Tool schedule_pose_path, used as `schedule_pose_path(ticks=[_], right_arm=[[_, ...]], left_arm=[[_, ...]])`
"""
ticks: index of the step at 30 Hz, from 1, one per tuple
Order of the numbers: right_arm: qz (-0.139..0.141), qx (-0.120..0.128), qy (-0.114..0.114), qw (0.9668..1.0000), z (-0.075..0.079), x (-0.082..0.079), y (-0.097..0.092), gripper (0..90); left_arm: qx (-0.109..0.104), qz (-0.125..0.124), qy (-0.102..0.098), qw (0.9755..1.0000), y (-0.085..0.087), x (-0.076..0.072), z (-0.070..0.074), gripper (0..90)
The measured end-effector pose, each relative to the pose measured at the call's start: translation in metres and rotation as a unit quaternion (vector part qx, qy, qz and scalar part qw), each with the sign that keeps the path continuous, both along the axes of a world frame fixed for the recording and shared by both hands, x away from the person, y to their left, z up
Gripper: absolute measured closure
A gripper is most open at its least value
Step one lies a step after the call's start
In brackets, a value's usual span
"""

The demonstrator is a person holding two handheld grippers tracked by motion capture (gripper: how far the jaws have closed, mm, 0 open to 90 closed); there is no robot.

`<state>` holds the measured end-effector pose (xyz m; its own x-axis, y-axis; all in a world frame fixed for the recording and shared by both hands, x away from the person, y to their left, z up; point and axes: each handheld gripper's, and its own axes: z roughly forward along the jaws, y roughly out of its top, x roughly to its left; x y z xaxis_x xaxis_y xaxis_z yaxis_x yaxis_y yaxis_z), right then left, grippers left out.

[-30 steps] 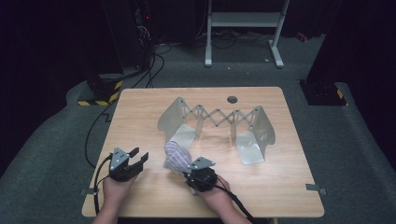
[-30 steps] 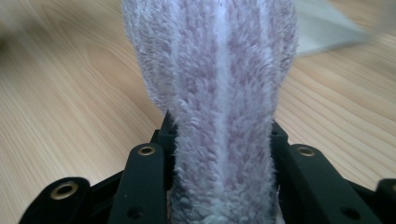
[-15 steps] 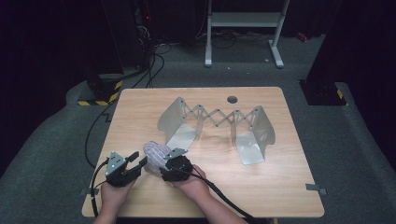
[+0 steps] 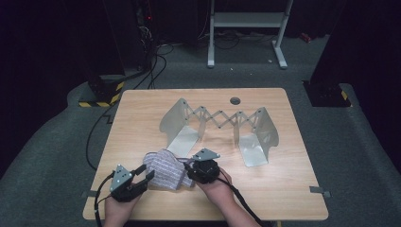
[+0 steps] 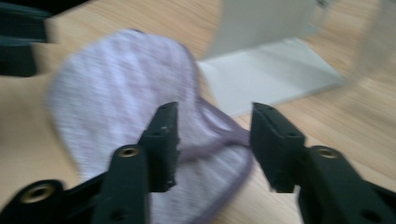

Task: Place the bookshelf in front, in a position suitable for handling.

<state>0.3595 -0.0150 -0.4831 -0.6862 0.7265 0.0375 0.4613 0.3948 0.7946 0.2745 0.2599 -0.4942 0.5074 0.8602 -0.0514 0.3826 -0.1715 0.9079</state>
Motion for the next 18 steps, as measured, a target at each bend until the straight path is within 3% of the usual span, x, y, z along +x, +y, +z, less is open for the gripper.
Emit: schedule_pose_path(ticks=[2, 5, 10, 13, 18], right_arm=[[-0.023, -0.013, 0.016, 0.9995, -0.013, 0.01, -0.005, 60.3], [-0.027, -0.033, 0.037, 0.9984, -0.029, 0.017, -0.005, 61.2], [-0.003, -0.041, 0.045, 0.9982, -0.034, 0.008, 0.007, 61.3], [0.019, -0.05, 0.035, 0.998, -0.035, -0.001, 0.015, 61.2], [0.053, -0.039, 0.038, 0.9971, -0.035, -0.014, 0.031, 61.3]], left_arm=[[0.01, -0.009, 0.014, 0.9998, -0.005, -0.004, -0.005, 54.9], [0.034, -0.014, 0.034, 0.9988, -0.009, -0.007, -0.014, 55.7], [0.057, 0.008, 0.057, 0.9967, -0.005, 0.002, -0.023, 57.7], [0.066, 0.026, 0.061, 0.9956, 0.001, 0.013, -0.025, 58.0], [0.056, 0.058, 0.064, 0.9947, 0.019, 0.04, -0.027, 58.0]])
